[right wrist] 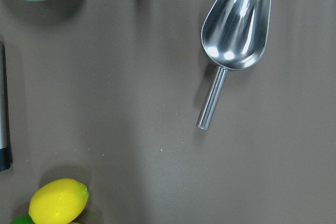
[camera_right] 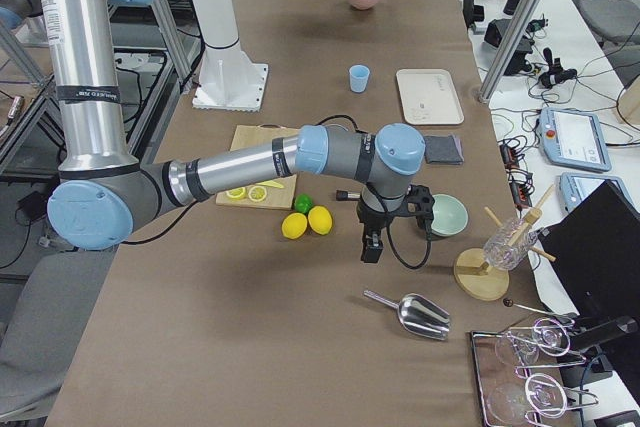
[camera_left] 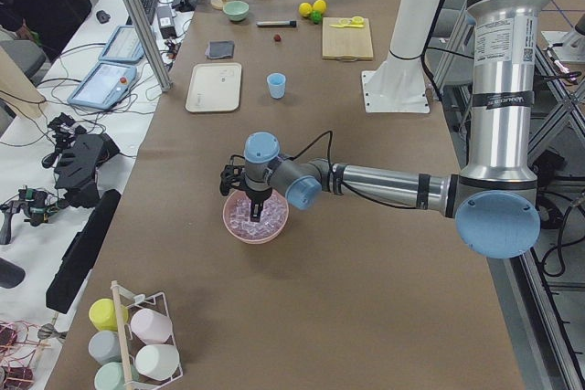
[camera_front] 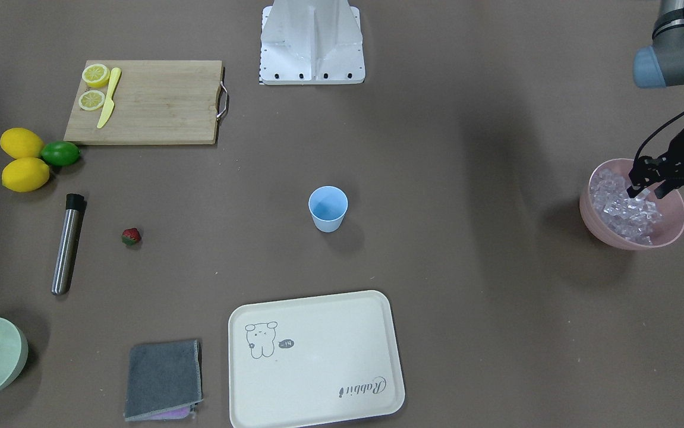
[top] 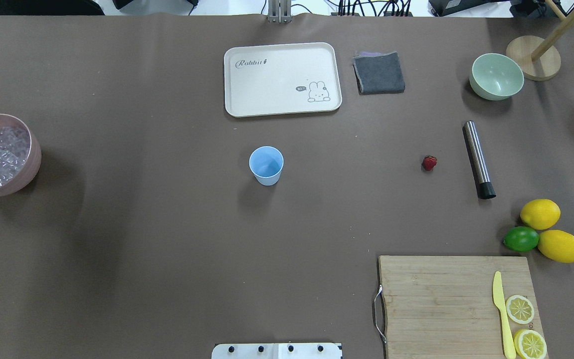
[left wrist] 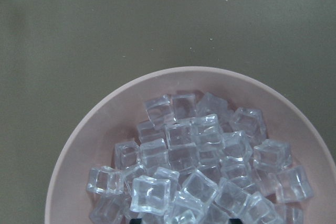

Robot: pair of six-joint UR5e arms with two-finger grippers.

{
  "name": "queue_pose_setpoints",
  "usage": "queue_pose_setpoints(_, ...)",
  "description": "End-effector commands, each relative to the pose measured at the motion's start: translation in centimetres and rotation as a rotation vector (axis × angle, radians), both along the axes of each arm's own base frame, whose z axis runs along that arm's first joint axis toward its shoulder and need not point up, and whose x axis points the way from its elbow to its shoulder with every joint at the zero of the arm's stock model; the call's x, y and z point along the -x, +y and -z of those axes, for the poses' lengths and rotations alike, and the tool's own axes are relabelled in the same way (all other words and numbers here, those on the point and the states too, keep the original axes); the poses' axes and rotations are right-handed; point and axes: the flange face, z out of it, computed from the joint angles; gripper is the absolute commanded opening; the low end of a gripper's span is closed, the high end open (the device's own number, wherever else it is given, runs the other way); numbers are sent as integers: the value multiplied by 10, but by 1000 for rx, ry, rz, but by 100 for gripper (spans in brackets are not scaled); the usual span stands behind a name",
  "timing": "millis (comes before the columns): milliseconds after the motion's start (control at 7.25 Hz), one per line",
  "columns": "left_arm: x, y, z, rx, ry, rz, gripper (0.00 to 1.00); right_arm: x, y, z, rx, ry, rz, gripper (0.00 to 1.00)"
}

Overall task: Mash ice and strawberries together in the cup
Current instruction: 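Lower the left gripper into the pink bowl and grasp an ice cube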

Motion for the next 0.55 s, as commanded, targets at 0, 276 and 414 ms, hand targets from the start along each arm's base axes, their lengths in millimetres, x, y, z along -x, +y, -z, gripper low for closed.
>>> queue_pose_setpoints(0, 0, -1, 1, -2, 0, 1, 63, 0, 1, -1, 2, 3, 0, 100)
queue_pose_setpoints(276, -1, -2, 2, 5, 3, 7, 51, 0, 1, -1, 1, 1, 0, 100)
queue_pose_setpoints(414, -2, -2, 1, 7, 3, 7, 44, 0, 1, -1, 1, 3, 0, 100)
